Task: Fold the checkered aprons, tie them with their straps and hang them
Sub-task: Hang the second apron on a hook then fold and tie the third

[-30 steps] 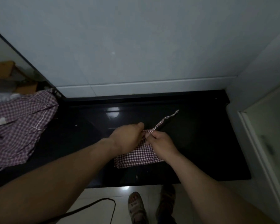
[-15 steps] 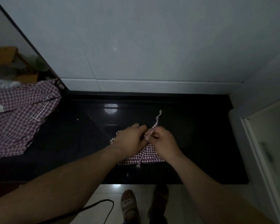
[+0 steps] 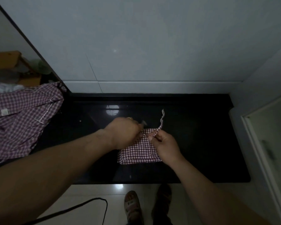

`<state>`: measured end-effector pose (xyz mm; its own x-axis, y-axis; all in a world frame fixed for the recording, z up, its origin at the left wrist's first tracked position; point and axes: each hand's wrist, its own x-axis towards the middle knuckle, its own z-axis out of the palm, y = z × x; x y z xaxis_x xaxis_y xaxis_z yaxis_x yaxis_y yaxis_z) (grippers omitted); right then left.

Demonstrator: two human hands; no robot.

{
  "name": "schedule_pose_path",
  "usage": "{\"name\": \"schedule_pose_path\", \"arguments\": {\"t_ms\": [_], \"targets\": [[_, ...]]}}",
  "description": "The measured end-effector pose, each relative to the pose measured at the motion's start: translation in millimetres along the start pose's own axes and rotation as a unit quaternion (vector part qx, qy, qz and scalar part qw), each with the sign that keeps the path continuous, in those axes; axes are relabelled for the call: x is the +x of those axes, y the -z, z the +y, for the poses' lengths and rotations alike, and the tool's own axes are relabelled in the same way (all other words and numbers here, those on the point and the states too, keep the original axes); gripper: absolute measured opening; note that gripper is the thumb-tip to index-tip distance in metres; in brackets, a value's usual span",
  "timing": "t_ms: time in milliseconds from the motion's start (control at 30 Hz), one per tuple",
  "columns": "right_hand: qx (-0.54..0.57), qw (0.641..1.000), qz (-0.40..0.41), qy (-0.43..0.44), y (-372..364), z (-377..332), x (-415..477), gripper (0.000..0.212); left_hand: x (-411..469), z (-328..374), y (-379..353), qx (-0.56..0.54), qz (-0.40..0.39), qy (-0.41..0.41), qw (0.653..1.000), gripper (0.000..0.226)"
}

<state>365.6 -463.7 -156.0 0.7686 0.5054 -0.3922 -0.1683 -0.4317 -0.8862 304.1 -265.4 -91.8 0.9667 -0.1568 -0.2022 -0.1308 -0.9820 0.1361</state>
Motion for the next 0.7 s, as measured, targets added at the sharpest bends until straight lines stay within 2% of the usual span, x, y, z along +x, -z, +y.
{"name": "schedule_pose_path", "arguments": {"t_ms": [100,167,267,333,400,467,533,600,700], "targets": [[-0.036,0.998,0.045,-0.021,-2,-1,2,0.013,-9,9,0,-0.010,0.036,0.034,0.999,0.040],[-0.080,0.994,0.077,-0.016,-3,-3,3,0.017,-15,18,-11,-0.077,0.045,0.104,0.991,0.042],[-0.231,0.963,0.142,-0.005,6,10,2,0.018,-39,13,-46,-0.179,0.051,0.234,0.954,0.038],[-0.297,0.938,0.180,-0.015,19,22,2,0.018,-64,2,-71,-0.259,0.048,0.311,0.913,0.039],[-0.318,0.932,0.175,-0.006,27,29,2,0.019,-79,-4,-85,-0.365,0.086,0.369,0.851,0.043],[-0.307,0.939,0.157,0.005,26,25,0,0.020,-76,1,-84,-0.455,0.183,0.404,0.772,0.047],[-0.262,0.950,0.170,0.020,21,12,-4,0.025,-63,10,-70,-0.497,0.266,0.412,0.716,0.045],[-0.215,0.959,0.176,0.046,16,-8,-7,0.030,-49,17,-53,-0.538,0.294,0.390,0.687,0.041],[-0.103,0.986,0.102,0.077,-3,-44,-13,0.027,-39,22,-42,-0.614,0.272,0.366,0.644,0.035]]}}
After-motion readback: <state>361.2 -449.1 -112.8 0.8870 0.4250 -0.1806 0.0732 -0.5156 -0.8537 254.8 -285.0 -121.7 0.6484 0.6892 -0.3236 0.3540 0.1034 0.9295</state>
